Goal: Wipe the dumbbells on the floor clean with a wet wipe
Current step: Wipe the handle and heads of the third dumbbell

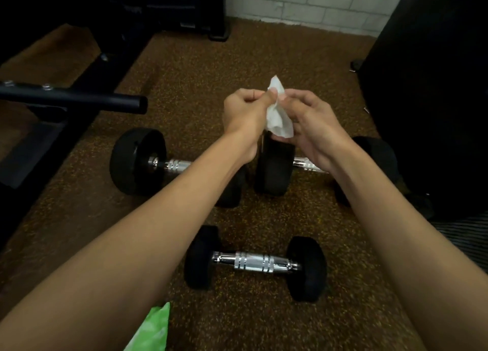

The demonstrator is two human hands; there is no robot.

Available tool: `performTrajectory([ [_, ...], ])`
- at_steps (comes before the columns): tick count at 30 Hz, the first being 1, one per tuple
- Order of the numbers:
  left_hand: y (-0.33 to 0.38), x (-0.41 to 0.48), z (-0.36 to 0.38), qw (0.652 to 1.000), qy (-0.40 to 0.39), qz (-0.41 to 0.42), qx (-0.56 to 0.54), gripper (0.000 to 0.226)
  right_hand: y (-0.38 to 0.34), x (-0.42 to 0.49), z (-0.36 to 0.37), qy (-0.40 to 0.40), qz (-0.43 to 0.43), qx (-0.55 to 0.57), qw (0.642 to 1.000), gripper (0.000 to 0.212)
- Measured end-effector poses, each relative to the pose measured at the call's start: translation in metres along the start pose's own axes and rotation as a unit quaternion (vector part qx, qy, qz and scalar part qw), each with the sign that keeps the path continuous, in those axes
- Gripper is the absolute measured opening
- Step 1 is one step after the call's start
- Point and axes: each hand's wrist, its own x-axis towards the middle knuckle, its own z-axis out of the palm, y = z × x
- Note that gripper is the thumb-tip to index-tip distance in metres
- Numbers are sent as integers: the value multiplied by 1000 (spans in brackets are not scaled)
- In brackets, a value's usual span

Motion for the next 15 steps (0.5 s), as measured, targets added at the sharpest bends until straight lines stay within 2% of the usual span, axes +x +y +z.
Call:
performTrajectory([
  [3, -1, -2, 16, 997, -74, -10, 6, 19, 3, 2, -21, 26, -18, 46, 998, 39],
  [6, -5, -6, 27, 991, -126, 4, 52, 25, 8, 5, -39, 50, -26, 42, 998, 34],
  [9, -19, 3, 33, 980, -107, 63, 154, 27, 16, 11, -53, 90, -26, 2, 996, 17],
  [11, -29, 11, 33, 958, -77, 98, 258, 33, 22, 17, -62, 119, -28, -36, 992, 8],
  [15, -53, 23, 41, 926, -117, 34, 357, 60, 39, 32, -81, 179, 1, -106, 978, 4],
])
